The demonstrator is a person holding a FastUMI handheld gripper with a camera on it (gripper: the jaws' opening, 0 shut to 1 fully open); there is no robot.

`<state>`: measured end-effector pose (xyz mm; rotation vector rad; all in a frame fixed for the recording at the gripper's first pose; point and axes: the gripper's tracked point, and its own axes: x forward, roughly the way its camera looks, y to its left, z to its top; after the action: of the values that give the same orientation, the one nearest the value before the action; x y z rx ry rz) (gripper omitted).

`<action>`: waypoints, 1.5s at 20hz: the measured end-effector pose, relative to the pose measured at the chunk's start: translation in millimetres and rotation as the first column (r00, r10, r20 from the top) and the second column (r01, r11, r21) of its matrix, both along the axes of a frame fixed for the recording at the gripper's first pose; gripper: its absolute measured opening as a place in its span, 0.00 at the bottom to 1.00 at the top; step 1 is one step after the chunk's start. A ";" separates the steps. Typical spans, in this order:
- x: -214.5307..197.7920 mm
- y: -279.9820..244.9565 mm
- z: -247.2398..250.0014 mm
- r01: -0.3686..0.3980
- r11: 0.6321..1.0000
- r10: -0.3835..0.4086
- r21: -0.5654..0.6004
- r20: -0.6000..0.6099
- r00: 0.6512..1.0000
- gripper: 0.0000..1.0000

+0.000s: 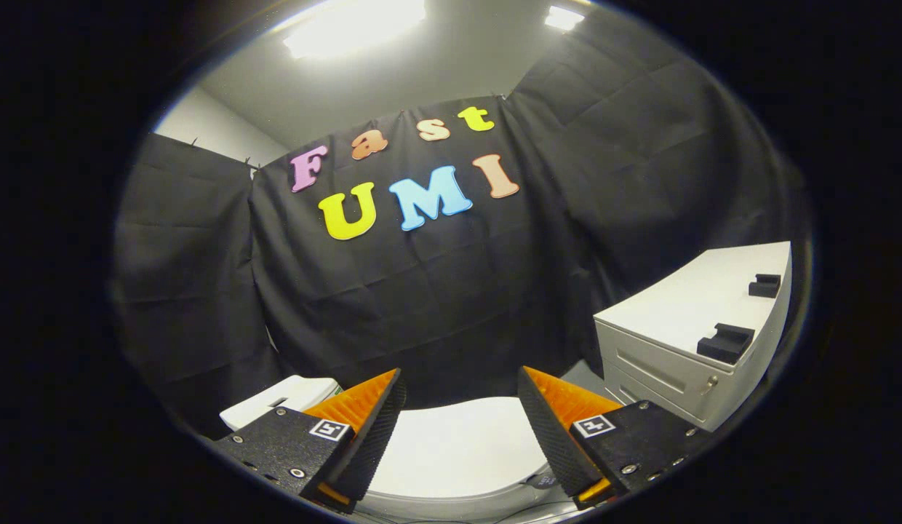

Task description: Open the toilet lid.

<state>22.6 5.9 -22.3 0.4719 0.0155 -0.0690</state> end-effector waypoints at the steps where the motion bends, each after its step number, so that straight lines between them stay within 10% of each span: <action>1: 1.0 1.1 -4.3 -0.001 1.000 0.001 0.018 -0.008 1.000 0.96; 16: 3.8 -1.7 -110.8 0.088 0.936 -0.026 0.340 -0.180 0.983 0.95; 30: -23.5 -44.0 -245.4 0.390 0.700 -0.106 0.598 -0.454 0.885 0.95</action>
<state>-0.9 -38.1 -267.7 1.2007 0.3842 -0.4479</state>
